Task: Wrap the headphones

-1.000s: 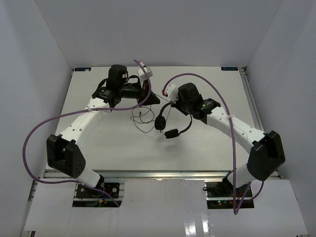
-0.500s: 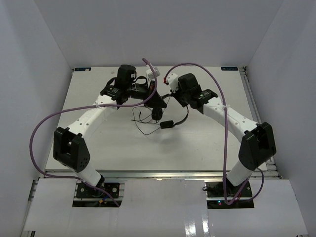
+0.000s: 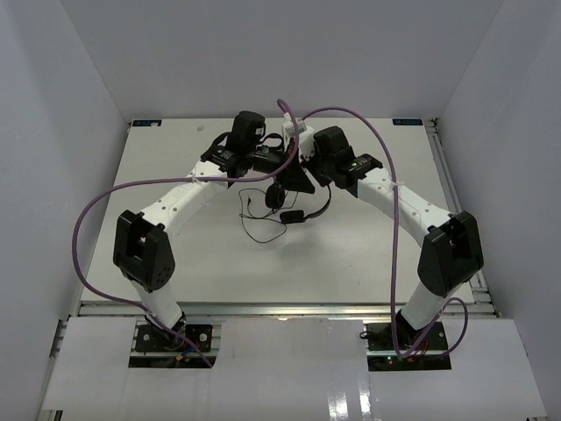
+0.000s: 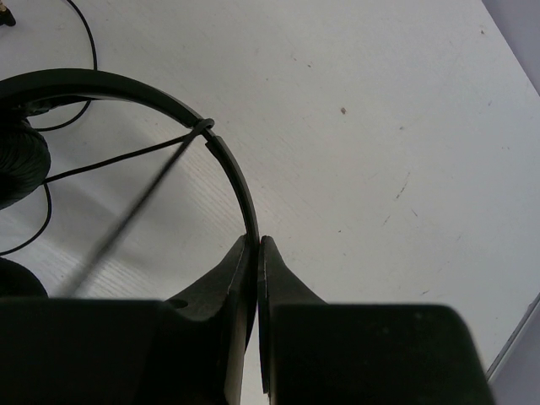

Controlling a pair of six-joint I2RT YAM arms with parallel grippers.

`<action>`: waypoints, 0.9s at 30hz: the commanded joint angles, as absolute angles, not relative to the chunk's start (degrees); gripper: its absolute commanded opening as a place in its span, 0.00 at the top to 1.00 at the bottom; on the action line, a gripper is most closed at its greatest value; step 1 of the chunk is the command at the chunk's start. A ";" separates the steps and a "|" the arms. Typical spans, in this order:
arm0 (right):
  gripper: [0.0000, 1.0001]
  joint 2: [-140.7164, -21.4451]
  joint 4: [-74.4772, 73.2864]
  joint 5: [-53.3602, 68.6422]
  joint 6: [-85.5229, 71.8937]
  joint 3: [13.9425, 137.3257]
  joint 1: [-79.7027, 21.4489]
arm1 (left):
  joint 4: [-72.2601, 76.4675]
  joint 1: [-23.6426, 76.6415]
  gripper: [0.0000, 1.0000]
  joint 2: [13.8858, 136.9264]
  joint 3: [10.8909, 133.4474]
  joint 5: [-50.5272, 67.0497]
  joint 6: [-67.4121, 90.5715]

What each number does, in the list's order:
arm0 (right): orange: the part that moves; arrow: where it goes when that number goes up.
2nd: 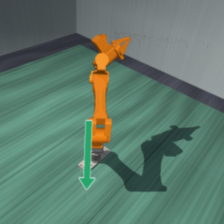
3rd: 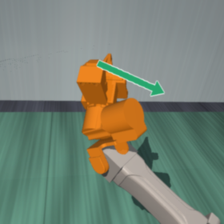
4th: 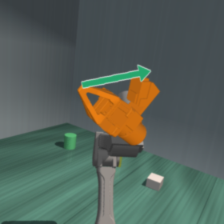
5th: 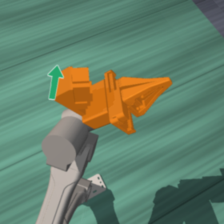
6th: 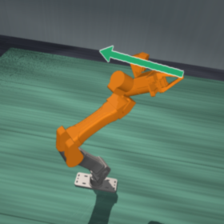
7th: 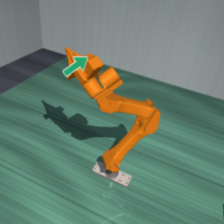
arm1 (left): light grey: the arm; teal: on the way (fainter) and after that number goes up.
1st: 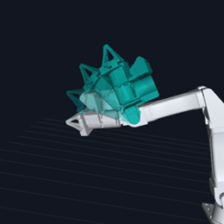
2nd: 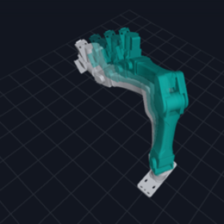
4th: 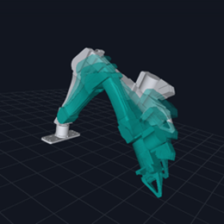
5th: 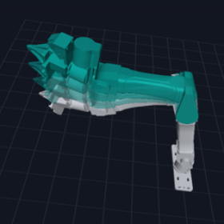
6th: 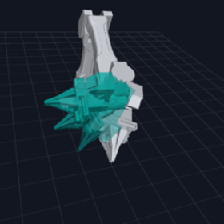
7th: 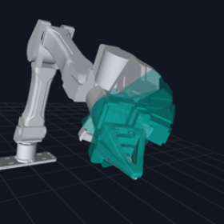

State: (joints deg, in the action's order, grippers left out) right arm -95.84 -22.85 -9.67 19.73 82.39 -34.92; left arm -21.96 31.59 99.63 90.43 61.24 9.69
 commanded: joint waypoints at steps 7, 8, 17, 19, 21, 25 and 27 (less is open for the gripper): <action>0.92 -96.94 -21.08 -9.54 16.69 86.03 -34.41 | -21.27 34.45 0.96 100.08 95.56 61.96 12.45; 0.92 -96.94 -21.03 -9.39 16.33 86.28 -33.96 | -21.27 34.45 0.96 99.98 95.30 61.96 12.65; 0.92 -94.73 -21.19 -3.76 12.91 88.00 -27.06 | -21.27 34.45 0.93 95.88 88.58 60.72 12.57; 0.92 -94.12 -21.32 -3.07 12.61 88.59 -26.50 | -21.23 34.45 0.92 95.49 87.97 60.42 12.62; 0.92 -93.46 -21.36 -2.67 12.19 88.86 -26.35 | -20.95 34.51 0.92 95.45 87.73 60.06 12.82; 0.92 -92.39 -21.36 -2.38 11.18 90.05 -25.78 | -19.29 34.80 0.91 95.45 86.86 59.77 14.28; 0.92 -92.45 -21.19 -2.29 10.83 90.84 -25.42 | -18.40 35.22 0.90 95.37 86.25 59.60 14.83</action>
State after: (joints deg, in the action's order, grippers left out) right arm -95.53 -23.88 -2.82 13.44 86.47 -26.27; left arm -20.85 33.84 100.46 87.19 57.58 13.41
